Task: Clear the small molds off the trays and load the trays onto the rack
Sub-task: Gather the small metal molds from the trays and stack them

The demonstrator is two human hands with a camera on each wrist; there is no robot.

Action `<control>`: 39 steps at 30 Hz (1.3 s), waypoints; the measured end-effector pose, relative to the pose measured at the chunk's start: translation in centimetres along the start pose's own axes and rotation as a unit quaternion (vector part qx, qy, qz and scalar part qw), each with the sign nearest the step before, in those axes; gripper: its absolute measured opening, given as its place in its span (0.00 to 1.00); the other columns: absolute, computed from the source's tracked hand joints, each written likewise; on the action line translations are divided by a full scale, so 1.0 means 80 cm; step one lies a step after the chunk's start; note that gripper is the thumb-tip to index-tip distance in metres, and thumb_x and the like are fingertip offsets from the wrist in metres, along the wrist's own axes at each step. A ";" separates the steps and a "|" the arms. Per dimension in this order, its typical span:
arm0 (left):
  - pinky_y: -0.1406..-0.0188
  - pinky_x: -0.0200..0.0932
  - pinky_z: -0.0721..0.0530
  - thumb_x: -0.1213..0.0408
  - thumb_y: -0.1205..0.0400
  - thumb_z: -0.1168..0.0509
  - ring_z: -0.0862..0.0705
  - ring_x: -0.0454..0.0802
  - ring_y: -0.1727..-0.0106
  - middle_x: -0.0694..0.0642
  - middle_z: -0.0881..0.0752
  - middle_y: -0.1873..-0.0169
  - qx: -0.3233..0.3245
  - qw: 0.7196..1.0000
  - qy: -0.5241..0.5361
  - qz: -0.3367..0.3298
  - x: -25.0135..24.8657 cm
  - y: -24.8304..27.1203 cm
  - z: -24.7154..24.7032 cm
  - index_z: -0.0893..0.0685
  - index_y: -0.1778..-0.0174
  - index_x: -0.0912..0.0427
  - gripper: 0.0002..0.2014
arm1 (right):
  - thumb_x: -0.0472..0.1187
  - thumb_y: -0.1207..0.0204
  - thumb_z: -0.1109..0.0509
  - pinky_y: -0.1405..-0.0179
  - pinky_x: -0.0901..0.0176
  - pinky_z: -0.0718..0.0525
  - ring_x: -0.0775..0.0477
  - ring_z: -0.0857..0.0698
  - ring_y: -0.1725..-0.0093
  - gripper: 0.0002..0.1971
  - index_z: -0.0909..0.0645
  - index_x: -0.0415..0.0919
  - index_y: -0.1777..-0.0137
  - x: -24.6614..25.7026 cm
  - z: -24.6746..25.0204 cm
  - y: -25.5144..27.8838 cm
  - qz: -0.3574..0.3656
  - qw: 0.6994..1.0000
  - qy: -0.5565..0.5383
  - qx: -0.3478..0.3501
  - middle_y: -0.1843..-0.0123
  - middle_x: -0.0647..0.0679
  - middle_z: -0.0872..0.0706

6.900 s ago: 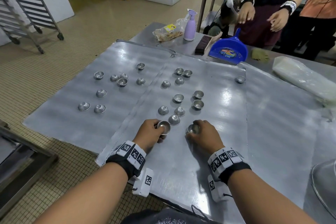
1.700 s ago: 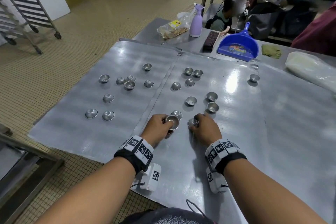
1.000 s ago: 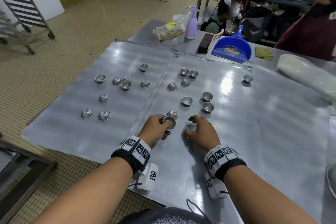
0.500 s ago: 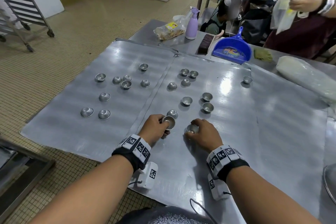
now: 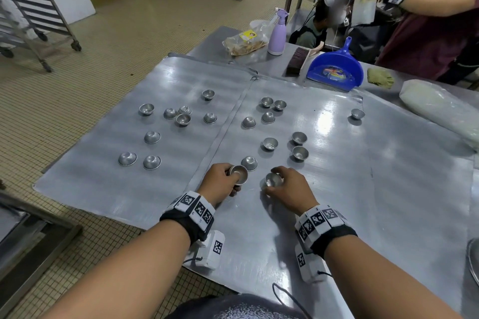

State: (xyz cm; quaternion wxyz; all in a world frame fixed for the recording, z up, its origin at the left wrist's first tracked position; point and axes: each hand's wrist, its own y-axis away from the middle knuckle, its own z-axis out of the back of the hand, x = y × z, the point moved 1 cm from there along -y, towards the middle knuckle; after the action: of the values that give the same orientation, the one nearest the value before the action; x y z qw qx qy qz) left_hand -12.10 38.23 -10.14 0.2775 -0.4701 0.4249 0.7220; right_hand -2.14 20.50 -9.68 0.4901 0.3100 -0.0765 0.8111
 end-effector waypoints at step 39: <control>0.66 0.46 0.18 0.73 0.21 0.32 0.11 0.53 0.68 0.58 0.13 0.69 -0.083 0.994 0.070 0.032 0.003 0.008 0.069 0.12 0.53 0.66 0.04 | 0.40 0.25 0.35 0.49 0.49 0.20 0.34 0.17 0.44 0.15 0.23 0.46 0.38 0.056 -0.043 -0.058 0.042 0.998 0.037 0.005 0.39 0.42 0.17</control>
State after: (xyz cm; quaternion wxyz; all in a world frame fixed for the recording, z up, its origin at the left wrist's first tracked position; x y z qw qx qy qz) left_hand -15.15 42.79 -9.03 0.1834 -0.5272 0.3971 0.7285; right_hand -1.14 27.67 -10.65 0.4564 0.2784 -0.0670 0.8424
